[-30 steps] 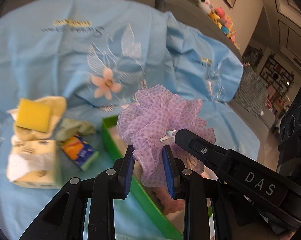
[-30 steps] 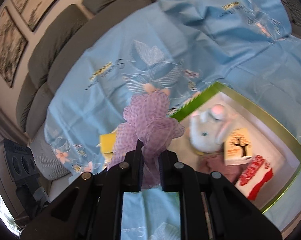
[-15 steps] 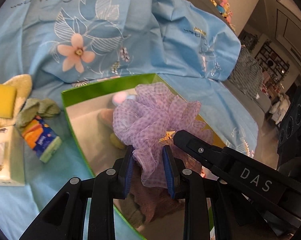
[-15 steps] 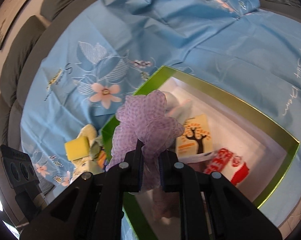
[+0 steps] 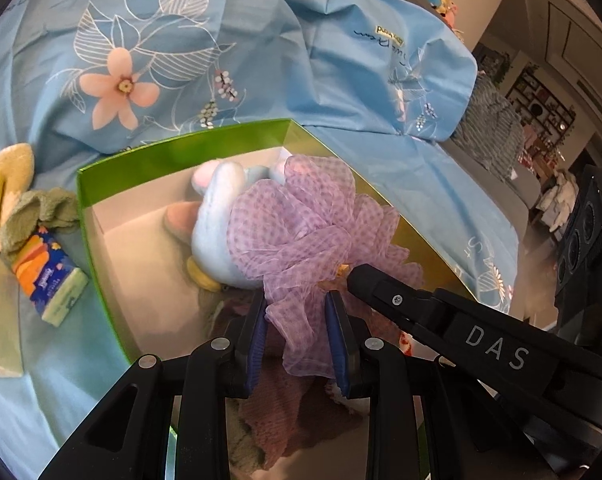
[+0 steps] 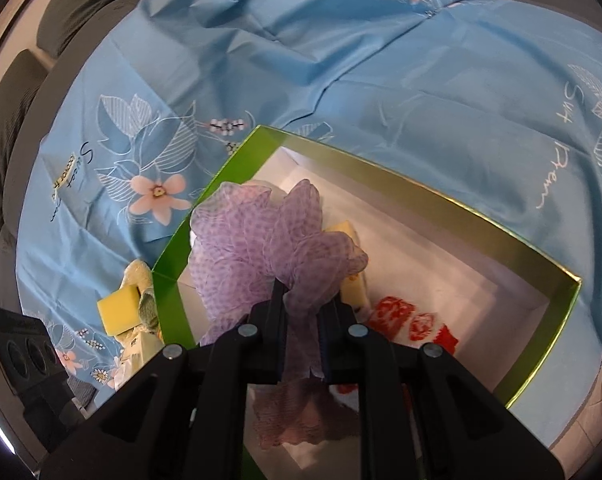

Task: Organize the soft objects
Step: 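Carry the puff over the green box and open the right gripper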

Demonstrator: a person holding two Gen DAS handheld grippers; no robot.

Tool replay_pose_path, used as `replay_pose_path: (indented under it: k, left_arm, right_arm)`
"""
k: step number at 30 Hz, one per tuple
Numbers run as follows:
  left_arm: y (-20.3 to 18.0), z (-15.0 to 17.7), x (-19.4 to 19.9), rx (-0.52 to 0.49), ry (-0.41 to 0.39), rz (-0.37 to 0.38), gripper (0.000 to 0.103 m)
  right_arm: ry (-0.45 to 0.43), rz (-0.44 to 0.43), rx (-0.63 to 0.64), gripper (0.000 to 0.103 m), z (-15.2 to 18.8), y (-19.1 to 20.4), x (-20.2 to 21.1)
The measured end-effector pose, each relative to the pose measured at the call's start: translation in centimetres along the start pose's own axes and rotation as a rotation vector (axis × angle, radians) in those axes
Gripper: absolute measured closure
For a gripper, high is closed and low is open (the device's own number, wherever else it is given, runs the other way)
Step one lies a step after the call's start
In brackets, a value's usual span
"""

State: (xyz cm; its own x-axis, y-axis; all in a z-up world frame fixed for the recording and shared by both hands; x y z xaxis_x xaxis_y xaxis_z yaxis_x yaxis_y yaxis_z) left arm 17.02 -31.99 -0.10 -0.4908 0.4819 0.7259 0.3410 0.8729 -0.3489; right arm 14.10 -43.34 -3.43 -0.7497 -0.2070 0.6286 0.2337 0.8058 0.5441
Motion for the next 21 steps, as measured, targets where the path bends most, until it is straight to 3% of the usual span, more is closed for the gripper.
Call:
replay_pose_path:
  k: [11, 14, 17, 21]
  left_arm:
    - [-0.2, 0.0, -0.7, -0.006, 0.001, 0.005, 0.074]
    - [-0.1, -0.1, -0.3, 0.008, -0.005, 0.013, 0.074]
    - [-0.1, -0.2, 0.5, 0.008, -0.018, 0.008, 0.073]
    - [0.2, -0.5, 2.5, 0.015, -0.054, 0.008, 0.053]
  right_arm:
    - [0.003, 0.036, -0.027, 0.086, -0.3, -1.1, -0.2]
    - [-0.01, 0.039, -0.027, 0.078, -0.5, -1.2, 0.1]
    - [-0.036, 0.036, -0.027, 0.063, -0.6, -1.1, 0.6]
    - [-0.082, 0.021, -0.017, 0.047, -0.8, -0.8, 1.6]
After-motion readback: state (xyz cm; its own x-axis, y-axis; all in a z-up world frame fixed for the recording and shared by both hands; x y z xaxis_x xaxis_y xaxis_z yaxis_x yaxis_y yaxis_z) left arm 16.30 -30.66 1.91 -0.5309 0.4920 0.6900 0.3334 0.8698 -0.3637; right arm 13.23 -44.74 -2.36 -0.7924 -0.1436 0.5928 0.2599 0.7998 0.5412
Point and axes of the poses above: each gripper's, at about its wrist camera, not at the fingertips, and x roughly against the way its jaws point, y to its left, z to its underside, the point moved 4 cm from there along -x, roughly the way its jaws point, and after that the axes turned 1 degree about -y, right-handed, at the moved point
